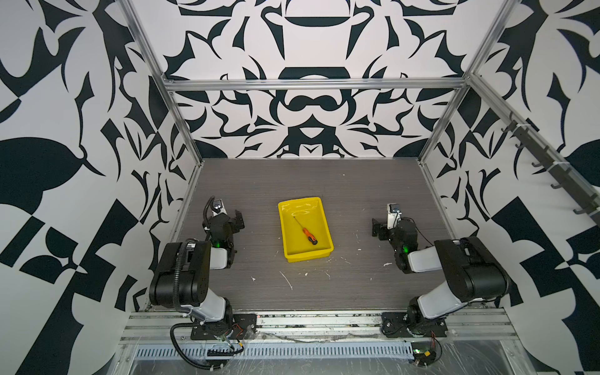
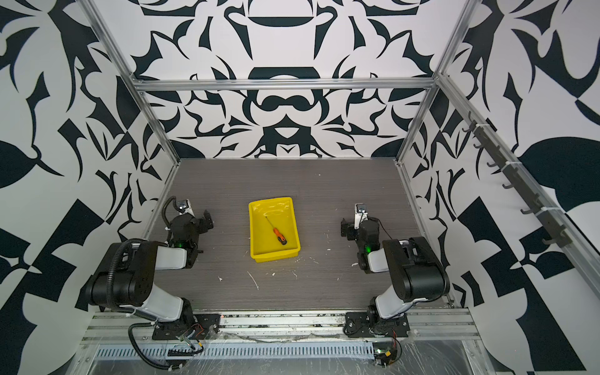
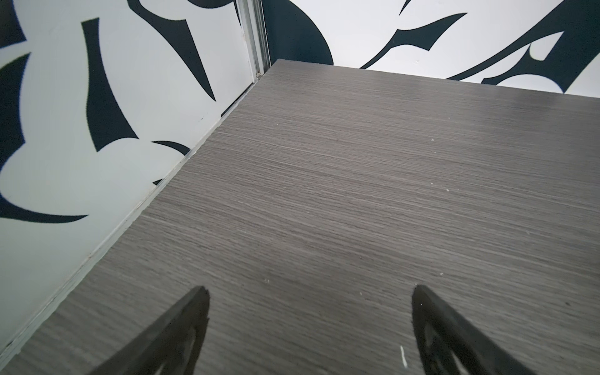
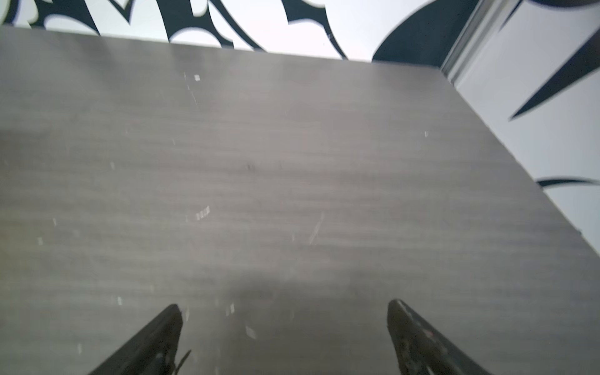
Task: Put the screwdriver in the bin
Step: Reset both arms
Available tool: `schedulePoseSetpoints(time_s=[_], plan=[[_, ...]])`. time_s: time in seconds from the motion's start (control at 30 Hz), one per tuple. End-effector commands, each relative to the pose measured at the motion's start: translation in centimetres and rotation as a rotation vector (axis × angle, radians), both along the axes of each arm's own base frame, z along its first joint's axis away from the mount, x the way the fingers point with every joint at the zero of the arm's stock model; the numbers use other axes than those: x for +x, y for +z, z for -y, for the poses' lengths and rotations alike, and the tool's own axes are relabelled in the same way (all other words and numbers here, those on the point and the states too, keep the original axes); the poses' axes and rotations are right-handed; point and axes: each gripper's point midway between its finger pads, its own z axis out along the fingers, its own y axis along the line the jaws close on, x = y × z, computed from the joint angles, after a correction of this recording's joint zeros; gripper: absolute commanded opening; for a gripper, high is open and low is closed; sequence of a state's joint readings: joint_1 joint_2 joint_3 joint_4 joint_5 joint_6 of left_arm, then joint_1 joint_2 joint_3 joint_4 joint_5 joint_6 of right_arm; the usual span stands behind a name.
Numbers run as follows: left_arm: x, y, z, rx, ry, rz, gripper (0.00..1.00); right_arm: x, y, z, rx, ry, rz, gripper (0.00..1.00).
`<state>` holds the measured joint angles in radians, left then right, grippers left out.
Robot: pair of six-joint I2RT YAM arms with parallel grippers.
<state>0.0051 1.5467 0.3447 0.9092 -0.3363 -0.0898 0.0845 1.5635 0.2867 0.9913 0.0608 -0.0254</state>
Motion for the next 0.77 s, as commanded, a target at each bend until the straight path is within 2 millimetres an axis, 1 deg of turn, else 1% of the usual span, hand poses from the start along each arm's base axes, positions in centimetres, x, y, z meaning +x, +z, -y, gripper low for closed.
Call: schedulePoseSetpoints(time_s=[0.0, 0.07, 0.2, 0.3, 0.57, 0.63, 0.73], plan=[[0.7, 1.0, 0.0, -0.011, 0.007, 0.041, 0.99, -0.1, 1.7, -0.3, 0.005, 0.024, 0.079, 1.0], [0.7, 1.0, 0.0, -0.011, 0.008, 0.042, 0.99, -0.2, 1.7, -0.4, 0.007, 0.032, 0.086, 1.0], [0.7, 1.0, 0.0, -0.01, 0.009, 0.041, 0.99, 0.8, 1.2, -1.0, -0.001, 0.065, 0.017, 1.0], [0.7, 1.0, 0.0, -0.011, 0.007, 0.041, 0.99, 0.9, 1.3, 0.0, 0.004, 0.004, 0.023, 1.0], [0.7, 1.0, 0.0, -0.011, 0.008, 0.042, 0.99, 1.2, 1.1, -0.1, 0.004, 0.008, 0.01, 1.0], [0.7, 1.0, 0.0, -0.01, 0.009, 0.041, 0.99, 1.5, 0.9, 0.2, 0.015, -0.011, -0.006, 1.0], [0.7, 1.0, 0.0, -0.011, 0.009, 0.042, 0.99, 1.4, 1.0, 0.6, 0.017, -0.027, -0.004, 1.0]])
